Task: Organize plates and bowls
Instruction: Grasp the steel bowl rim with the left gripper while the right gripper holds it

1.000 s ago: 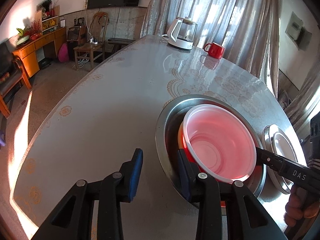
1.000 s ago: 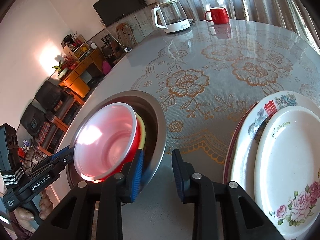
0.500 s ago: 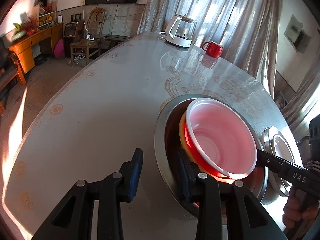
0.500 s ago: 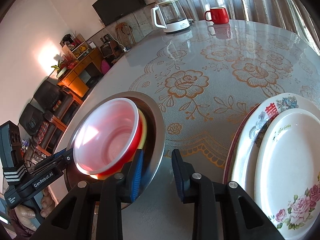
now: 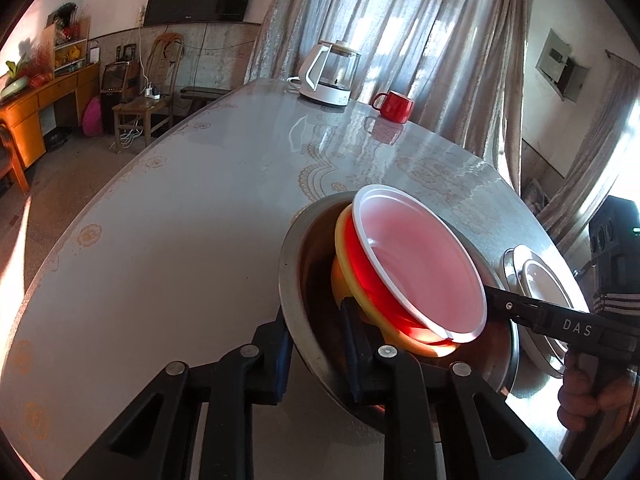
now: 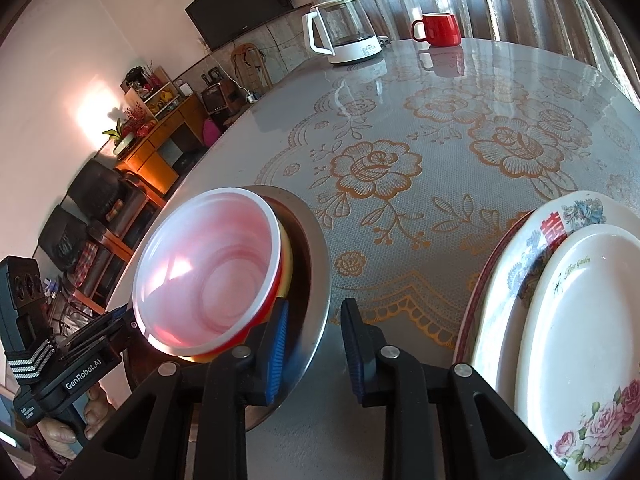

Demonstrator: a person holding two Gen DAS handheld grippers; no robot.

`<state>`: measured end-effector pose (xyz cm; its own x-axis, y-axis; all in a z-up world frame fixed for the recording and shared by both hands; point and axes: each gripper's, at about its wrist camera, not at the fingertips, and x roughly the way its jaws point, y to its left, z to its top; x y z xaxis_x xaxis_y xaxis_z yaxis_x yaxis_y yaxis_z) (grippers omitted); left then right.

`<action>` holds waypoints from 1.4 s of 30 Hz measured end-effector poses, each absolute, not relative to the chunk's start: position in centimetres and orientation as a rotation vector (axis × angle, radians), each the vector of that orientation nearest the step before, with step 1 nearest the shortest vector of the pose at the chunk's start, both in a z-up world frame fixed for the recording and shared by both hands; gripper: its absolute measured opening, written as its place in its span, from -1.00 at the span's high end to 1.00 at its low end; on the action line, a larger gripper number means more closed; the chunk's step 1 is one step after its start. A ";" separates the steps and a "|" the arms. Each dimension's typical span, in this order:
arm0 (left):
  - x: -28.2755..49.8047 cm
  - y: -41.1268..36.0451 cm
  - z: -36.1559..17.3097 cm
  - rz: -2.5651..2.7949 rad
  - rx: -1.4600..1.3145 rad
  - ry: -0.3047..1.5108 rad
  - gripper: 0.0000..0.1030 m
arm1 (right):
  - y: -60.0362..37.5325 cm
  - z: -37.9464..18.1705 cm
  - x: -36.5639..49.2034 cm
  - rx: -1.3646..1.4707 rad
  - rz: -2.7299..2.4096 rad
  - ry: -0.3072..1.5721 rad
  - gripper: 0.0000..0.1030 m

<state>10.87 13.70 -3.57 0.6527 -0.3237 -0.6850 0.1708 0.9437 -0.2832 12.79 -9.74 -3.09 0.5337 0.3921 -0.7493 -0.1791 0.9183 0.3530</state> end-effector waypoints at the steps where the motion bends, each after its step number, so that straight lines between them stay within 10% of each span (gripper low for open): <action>1: 10.8 13.8 -3.5 -0.289 -0.206 0.811 0.58 | -9.7 -3.1 12.8 0.245 0.345 0.950 0.52; 42: 4.7 12.2 -1.0 -0.360 -0.150 0.731 0.41 | -10.4 -0.8 8.7 0.241 0.434 0.876 0.59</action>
